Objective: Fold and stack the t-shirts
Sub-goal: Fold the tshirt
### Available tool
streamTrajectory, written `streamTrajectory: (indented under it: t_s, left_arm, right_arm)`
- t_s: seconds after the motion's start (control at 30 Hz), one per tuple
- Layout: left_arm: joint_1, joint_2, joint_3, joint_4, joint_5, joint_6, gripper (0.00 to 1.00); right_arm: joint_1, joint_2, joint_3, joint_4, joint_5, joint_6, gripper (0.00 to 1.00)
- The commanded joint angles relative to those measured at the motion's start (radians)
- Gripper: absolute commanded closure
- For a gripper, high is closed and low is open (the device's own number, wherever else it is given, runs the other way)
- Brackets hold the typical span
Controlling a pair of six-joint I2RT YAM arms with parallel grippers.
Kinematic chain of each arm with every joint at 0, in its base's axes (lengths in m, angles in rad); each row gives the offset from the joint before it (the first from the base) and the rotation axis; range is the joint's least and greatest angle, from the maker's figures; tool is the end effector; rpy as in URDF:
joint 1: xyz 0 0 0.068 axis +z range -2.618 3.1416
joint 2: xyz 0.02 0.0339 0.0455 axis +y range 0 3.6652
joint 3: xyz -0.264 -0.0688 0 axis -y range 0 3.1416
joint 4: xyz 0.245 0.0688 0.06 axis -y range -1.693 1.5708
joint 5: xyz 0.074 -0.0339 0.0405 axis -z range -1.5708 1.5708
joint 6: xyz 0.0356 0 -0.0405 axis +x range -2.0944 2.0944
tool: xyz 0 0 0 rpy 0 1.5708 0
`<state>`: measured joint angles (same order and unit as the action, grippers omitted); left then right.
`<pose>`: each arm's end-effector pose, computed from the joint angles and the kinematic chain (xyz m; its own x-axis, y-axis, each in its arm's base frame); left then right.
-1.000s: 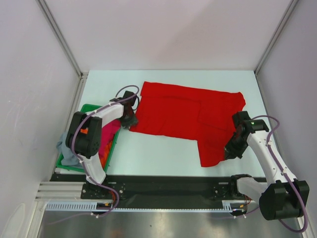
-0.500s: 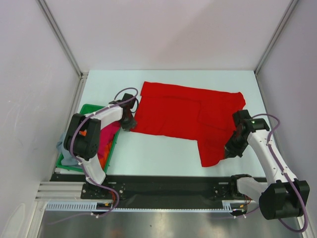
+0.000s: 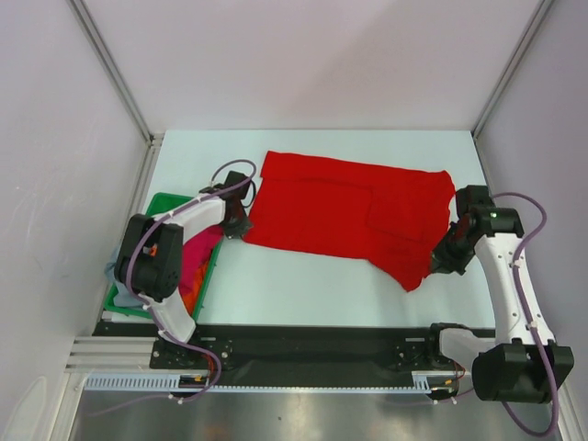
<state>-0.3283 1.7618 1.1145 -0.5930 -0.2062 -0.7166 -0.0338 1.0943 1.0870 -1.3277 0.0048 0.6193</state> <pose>0.3214 -0.1018 0.1699 -0.8411 -0.3927 -0.3719 -0.3975 0.9151 -0.0671 0.1698 -0.0059 0.2997 -0.7710 0.6069 -0.1929 0.5925 0.7947 0.1318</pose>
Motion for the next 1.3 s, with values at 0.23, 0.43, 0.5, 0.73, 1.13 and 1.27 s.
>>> streamTrajectory:
  t_s: [0.23, 0.43, 0.5, 0.73, 1.13, 1.27]
  left_arm:
    - [0.005, -0.203, -0.009, 0.015, -0.013, 0.108, 1.0]
    - [0.008, -0.081, 0.18, 0.015, 0.047, 0.147, 1.0]
    - [0.008, -0.029, 0.28, -0.024, 0.056, 0.155, 1.0]
    - [0.008, 0.188, 0.574, -0.111, 0.082, 0.184, 1.0]
    - [0.025, 0.357, 0.749, -0.148, 0.071, 0.19, 1.0]
    - [0.025, 0.37, 0.757, -0.123, 0.079, 0.192, 1.0]
  right_arm:
    - [-0.172, 0.013, 0.114, -0.091, -0.097, -0.137, 1.0]
    - [-0.213, 0.139, 0.238, -0.047, -0.107, -0.159, 1.0]
    - [-0.215, 0.182, 0.289, -0.028, -0.118, -0.151, 1.0]
    - [-0.23, 0.381, 0.496, -0.015, -0.072, -0.161, 1.0]
    - [-0.239, 0.694, 0.819, 0.01, -0.042, -0.194, 1.0]
    - [-0.242, 0.751, 0.852, 0.022, -0.06, -0.208, 1.0]
